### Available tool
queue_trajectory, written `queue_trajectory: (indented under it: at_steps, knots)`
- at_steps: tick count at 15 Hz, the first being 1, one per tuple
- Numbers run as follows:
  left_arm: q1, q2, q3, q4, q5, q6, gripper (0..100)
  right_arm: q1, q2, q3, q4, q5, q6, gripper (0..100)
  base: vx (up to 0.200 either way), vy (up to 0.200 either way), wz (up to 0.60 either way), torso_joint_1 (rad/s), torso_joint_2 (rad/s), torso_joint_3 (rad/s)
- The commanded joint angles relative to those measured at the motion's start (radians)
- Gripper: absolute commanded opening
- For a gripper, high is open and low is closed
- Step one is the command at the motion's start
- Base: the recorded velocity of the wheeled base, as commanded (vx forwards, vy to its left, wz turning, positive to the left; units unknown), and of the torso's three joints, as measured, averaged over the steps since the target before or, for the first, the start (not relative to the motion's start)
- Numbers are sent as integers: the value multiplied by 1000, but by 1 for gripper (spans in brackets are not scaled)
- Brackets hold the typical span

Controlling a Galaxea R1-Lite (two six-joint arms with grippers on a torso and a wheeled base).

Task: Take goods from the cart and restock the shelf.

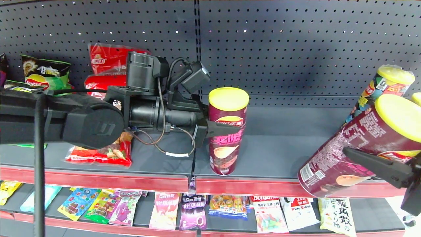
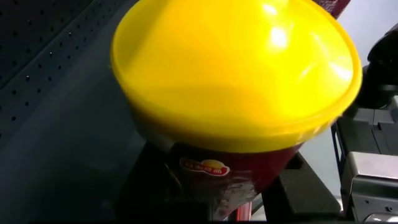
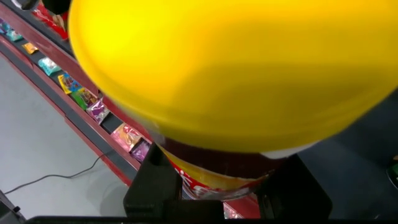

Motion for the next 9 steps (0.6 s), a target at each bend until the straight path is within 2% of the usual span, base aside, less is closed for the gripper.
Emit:
queue_trajectory:
  at_steps: [1,2,3,9]
  knots:
    - [0,-11,25,3,-3,1,0,0,41,-22,0,1,0,0,0,0,0,0,0,0]
    - [-1,-16,32,3,-4,1,0,0,52,-34,0,1,0,0,0,0,0,0,0,0]
    - [0,-20,34,2,-6,2,100,0,67,-50,0,1,0,0,0,0,0,0,0,0]
    - [10,-33,37,3,-4,-1,100,2,233,-212,0,-2,-6,0,0,0,0,0,0,0]
